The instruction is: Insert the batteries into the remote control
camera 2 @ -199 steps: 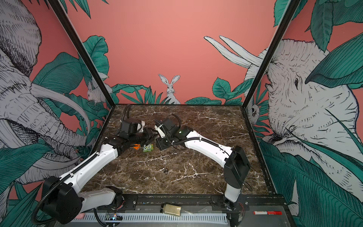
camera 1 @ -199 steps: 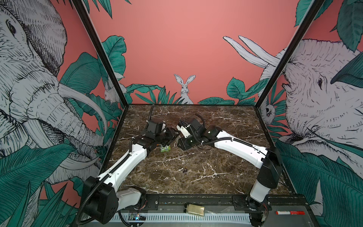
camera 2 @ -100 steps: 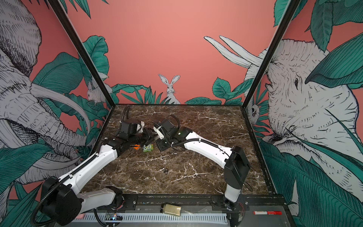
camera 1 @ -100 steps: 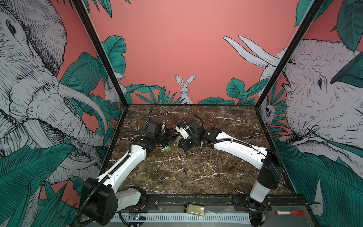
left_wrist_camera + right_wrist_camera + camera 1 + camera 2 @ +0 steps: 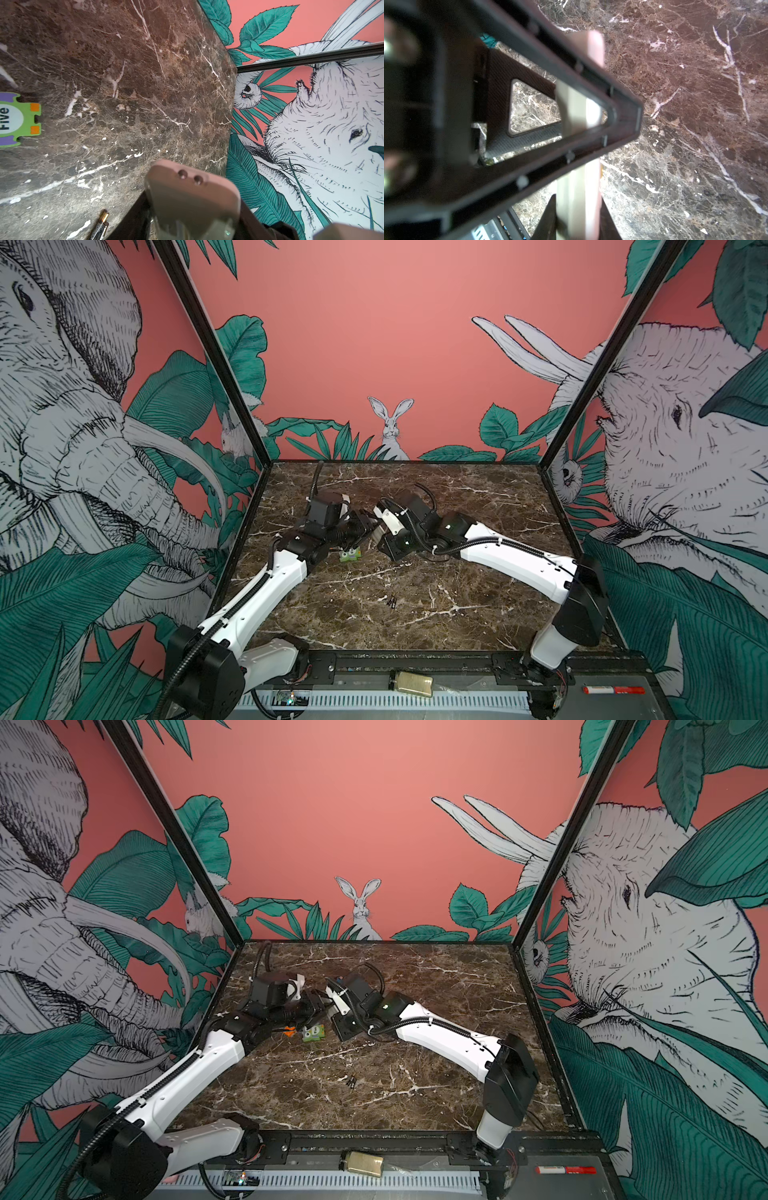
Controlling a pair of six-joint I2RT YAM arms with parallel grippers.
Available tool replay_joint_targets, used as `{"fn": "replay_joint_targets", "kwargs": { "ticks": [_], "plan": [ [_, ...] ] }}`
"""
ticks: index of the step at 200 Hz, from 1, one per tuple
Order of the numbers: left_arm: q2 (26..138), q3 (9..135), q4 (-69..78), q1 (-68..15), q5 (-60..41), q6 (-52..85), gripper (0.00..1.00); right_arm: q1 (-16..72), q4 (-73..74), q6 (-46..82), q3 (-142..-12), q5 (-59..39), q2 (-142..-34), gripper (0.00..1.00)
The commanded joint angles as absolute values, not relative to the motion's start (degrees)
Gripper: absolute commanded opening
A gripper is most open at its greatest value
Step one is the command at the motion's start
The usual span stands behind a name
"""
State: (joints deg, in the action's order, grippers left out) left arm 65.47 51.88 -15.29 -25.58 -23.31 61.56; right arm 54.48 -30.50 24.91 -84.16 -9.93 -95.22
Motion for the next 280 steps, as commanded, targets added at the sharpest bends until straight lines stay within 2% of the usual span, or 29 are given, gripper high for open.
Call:
{"fn": "replay_joint_targets", "kwargs": {
  "ticks": [1, 31, 71, 112, 181, 223, 280],
  "plan": [
    [61.43, 50.35, -10.4, -25.68, -25.22, 61.32, 0.67, 52.56, -27.39, 27.8, -82.21, -11.14, -92.58, 0.0],
    [59.59, 49.49, -8.24, -25.62, -25.44, 60.43, 0.83, 51.88, -25.55, 28.45, -80.5, -12.0, -92.17, 0.0],
    [60.45, 50.82, -7.28, -25.58, -27.45, 59.26, 0.88, 50.17, -13.88, 32.35, -71.4, -15.75, -85.6, 0.0],
    [61.19, 52.3, -6.33, -25.22, -29.82, 57.66, 0.87, 47.33, -6.7, 34.71, -65.28, -19.17, -80.04, 0.0],
    [66.39, 56.6, 7.02, -25.06, -41.63, 59.18, 0.86, 44.97, 0.24, 38.19, -62.53, -26.81, -77.04, 0.0],
    [67.52, 58.66, 9.2, -25.12, -43.39, 59.16, 0.85, 43.82, 10.29, 43.95, -59.69, -30.52, -76.07, 0.0],
    [68.62, 59.85, 10.2, -25.09, -43.95, 59.48, 0.8, 43.58, 14.47, 46.37, -60.39, -35.03, -76.74, 0.0]
  ]
}}
